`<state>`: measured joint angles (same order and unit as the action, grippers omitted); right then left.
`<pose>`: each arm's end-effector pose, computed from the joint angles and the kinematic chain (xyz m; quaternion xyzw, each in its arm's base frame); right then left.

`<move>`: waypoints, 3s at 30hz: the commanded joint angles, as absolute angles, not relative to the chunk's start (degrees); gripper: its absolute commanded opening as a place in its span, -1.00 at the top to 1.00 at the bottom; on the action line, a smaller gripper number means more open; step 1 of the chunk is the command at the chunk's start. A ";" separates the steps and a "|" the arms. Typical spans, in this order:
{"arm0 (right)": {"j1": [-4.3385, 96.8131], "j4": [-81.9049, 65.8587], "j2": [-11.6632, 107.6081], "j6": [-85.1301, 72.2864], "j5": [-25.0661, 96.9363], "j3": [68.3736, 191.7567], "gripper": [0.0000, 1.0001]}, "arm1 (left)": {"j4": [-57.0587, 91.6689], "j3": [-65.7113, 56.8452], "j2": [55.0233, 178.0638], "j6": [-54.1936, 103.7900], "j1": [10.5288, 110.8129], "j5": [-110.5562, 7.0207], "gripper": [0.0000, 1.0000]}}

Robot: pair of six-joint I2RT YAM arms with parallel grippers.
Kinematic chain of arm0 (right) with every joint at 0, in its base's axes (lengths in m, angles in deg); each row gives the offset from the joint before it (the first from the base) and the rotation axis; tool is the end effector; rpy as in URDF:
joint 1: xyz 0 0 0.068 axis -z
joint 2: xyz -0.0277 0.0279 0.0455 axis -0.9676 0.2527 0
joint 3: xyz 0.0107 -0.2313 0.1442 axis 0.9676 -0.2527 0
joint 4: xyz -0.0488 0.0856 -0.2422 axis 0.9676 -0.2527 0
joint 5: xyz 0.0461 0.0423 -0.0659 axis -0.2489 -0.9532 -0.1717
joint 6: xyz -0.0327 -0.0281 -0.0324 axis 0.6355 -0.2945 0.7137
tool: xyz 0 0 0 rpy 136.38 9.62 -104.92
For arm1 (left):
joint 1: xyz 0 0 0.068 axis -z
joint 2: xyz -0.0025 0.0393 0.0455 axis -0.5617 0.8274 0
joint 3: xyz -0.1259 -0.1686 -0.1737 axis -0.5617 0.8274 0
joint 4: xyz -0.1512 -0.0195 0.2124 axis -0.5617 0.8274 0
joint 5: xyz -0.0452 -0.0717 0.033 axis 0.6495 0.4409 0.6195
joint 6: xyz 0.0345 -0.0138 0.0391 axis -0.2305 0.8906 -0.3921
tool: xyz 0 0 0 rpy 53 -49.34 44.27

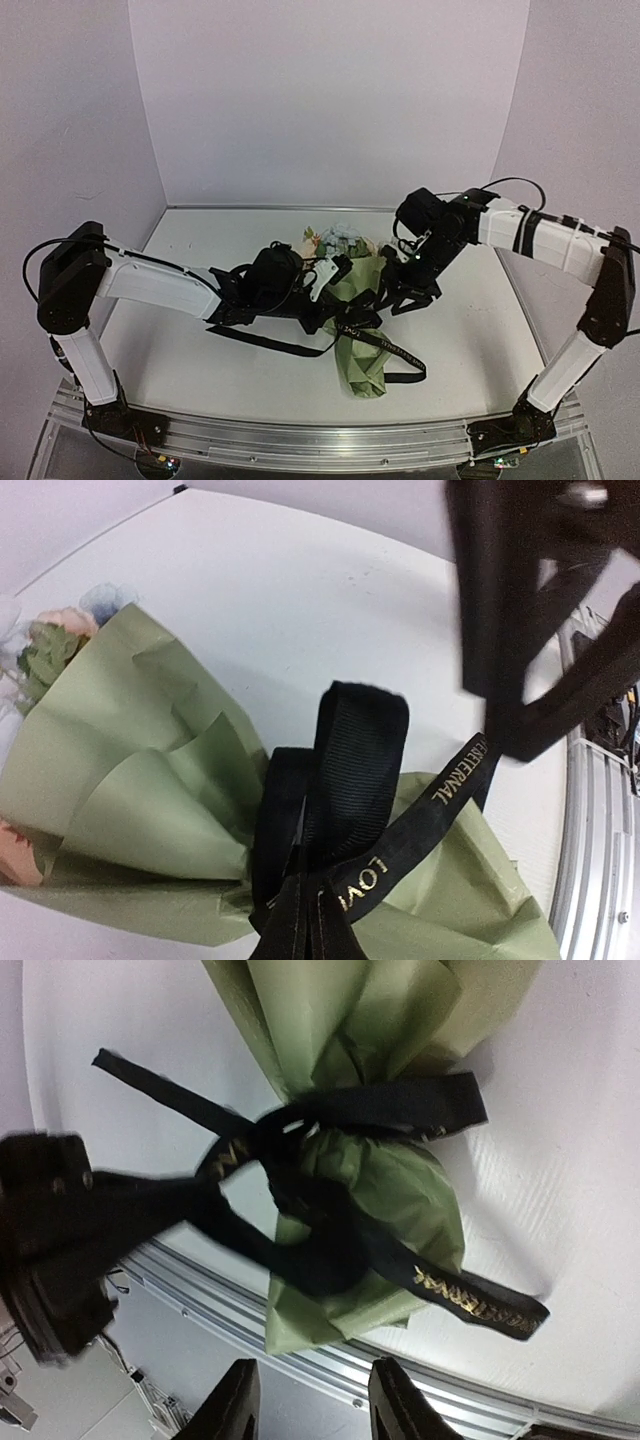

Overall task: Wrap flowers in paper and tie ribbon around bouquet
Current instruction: Cross the half-tied ribbon over the folded bouquet.

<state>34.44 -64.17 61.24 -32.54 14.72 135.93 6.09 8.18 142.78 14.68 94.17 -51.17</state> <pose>0.2373 0.2284 0.2822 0.1105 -0.9478 -0.2991 0.0102 0.1908 -0.3414 0.1999 0.4538 0.7293 -0.3166 0.4025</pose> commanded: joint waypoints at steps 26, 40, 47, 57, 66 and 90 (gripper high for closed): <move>32.09 -38.58 59.64 -4.82 19.82 113.68 -0.07 | 1.39 9.50 140.72 21.73 91.13 -47.36 1.00; 32.03 -40.04 58.35 -11.09 22.40 113.53 0.77 | 1.42 10.07 140.46 22.20 90.69 -47.29 1.00; 32.16 -42.97 57.03 -12.57 24.27 115.28 1.00 | 0.91 10.93 139.63 22.37 90.69 -47.29 1.00; 34.87 -52.20 60.06 -10.49 27.92 124.19 1.00 | -0.17 11.86 138.42 22.50 90.71 -45.10 1.00; 36.56 -59.67 65.80 -4.12 31.72 134.59 1.00 | -0.66 12.43 137.61 22.89 90.68 -44.28 1.00; 36.52 -45.97 66.07 -32.09 12.84 125.66 1.00 | -5.17 15.01 134.65 19.82 93.65 -41.37 1.00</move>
<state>36.60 -51.81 66.59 -21.43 16.58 126.54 -1.01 14.67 138.32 22.13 91.65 -43.02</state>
